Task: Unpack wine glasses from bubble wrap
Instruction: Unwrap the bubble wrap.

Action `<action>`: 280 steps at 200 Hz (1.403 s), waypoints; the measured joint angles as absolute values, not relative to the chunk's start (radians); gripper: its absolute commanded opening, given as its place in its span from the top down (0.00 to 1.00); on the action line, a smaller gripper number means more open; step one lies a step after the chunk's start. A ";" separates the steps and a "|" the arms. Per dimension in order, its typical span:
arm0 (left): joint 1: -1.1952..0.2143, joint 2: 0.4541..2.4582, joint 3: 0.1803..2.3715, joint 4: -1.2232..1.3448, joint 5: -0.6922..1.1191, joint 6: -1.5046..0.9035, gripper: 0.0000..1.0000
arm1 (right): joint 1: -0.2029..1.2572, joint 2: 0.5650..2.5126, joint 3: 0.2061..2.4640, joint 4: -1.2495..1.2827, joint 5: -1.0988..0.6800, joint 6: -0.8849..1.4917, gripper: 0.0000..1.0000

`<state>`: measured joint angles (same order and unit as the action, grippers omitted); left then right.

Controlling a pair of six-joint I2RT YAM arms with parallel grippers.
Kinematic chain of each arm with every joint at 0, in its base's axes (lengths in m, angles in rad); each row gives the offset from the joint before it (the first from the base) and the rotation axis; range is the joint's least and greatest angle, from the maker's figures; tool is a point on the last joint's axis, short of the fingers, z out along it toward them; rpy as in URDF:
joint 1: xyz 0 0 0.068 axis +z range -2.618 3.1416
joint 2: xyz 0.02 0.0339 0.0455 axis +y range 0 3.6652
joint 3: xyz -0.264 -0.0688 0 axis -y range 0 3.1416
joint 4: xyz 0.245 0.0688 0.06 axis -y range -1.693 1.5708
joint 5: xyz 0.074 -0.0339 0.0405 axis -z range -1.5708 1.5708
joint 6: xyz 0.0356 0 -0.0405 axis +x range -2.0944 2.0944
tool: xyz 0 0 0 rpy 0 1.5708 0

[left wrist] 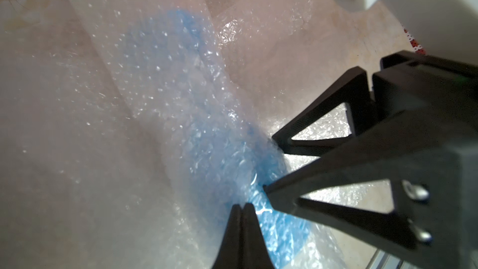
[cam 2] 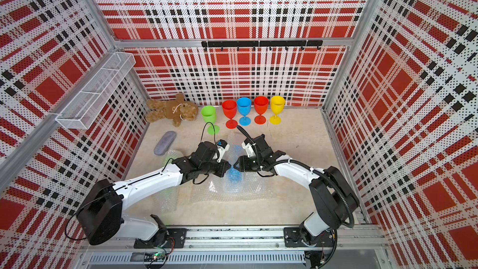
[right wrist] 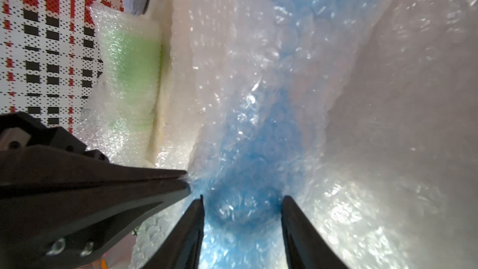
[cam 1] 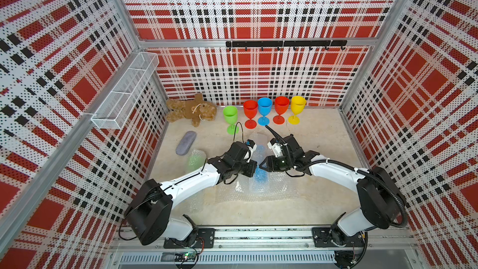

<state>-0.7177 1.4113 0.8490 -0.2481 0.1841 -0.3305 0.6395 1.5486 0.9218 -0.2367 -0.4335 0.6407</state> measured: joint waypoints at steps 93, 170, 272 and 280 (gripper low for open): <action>-0.699 1.377 0.807 -0.214 0.184 -0.341 1.00 | 0.651 1.560 0.957 -0.262 -0.369 0.608 1.00; -0.656 1.308 0.755 -0.199 0.176 -0.344 1.00 | 0.651 1.554 0.956 -0.258 -0.362 0.608 1.00; -0.622 1.258 0.731 -0.218 0.154 -0.339 1.00 | 0.643 1.514 0.904 -0.215 -0.362 0.609 1.00; -0.622 1.255 0.729 -0.218 0.152 -0.339 1.00 | 0.641 1.509 0.899 -0.214 -0.361 0.608 1.00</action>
